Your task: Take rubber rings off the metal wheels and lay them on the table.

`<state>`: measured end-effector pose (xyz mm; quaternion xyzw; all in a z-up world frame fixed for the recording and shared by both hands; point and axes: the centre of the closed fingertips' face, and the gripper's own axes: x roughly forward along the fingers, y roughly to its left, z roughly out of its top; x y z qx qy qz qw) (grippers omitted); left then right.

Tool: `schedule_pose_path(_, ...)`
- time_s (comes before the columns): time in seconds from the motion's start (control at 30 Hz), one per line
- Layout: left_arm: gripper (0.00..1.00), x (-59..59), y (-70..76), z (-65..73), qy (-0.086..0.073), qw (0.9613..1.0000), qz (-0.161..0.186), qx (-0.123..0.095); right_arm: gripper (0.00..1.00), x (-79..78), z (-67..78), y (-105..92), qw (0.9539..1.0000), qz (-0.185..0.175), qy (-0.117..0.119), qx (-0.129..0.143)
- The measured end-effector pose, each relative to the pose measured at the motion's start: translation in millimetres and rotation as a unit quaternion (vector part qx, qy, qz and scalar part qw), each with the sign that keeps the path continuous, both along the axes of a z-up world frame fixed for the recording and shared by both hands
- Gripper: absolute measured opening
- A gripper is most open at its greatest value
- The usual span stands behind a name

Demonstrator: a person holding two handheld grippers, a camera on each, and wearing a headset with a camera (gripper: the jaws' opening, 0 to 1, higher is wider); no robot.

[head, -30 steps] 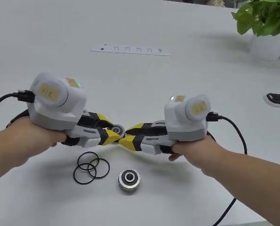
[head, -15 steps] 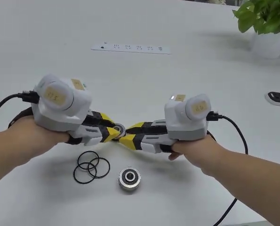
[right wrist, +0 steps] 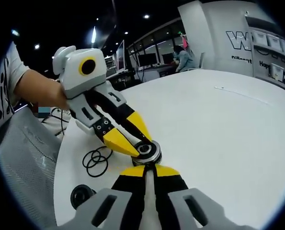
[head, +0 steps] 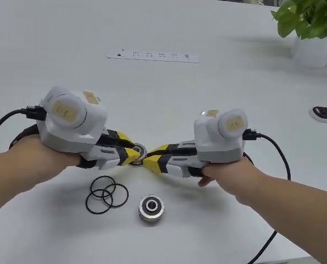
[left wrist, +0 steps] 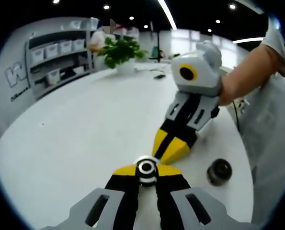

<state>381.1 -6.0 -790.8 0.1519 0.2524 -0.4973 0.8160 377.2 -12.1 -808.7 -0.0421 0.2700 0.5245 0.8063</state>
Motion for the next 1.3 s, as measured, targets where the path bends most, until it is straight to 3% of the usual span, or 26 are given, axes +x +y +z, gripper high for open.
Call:
schedule_pose_path(0.07, 0.13, -0.6, -0.4, 0.2, 0.001, 1.0000, 0.001, 0.000, 0.01, 1.0, -0.3, -0.5, 0.9998, -0.008, 0.015, 0.007)
schedule_pose_path(0.27, 0.13, -0.9, -0.2, 0.2, 0.002, 1.0000, 0.003, 0.001, 0.00, 0.7, -0.7, -0.7, 0.9996, -0.016, 0.023, 0.008)
schedule_pose_path(0.53, 0.13, -1.6, -0.6, 0.2, -0.006, 0.9999, 0.005, 0.011, 0.00, 4.8, -1.9, -4.5, 0.9932, -0.066, 0.083, 0.048)
schedule_pose_path(0.83, 0.13, -0.8, 0.3, -0.7, -0.007, 0.9997, 0.010, 0.019, 0.00, 6.0, 2.1, -8.5, 0.9844, -0.097, 0.120, 0.085)
schedule_pose_path(0.97, 0.13, -0.9, 0.6, -0.8, -0.008, 0.9997, 0.011, 0.022, 0.00, 11.7, 12.3, -8.4, 0.9725, -0.125, 0.146, 0.132)
schedule_pose_path(1.07, 0.12, -1.6, 0.2, -0.6, -0.008, 0.9996, 0.012, 0.024, 0.00, 9.2, 10.9, -7.4, 0.9745, -0.121, 0.143, 0.124)
schedule_pose_path(1.3, 0.12, -2.0, -0.5, -0.4, -0.009, 0.9995, 0.013, 0.027, 0.00, 8.3, 13.8, -5.8, 0.9730, -0.119, 0.146, 0.134)
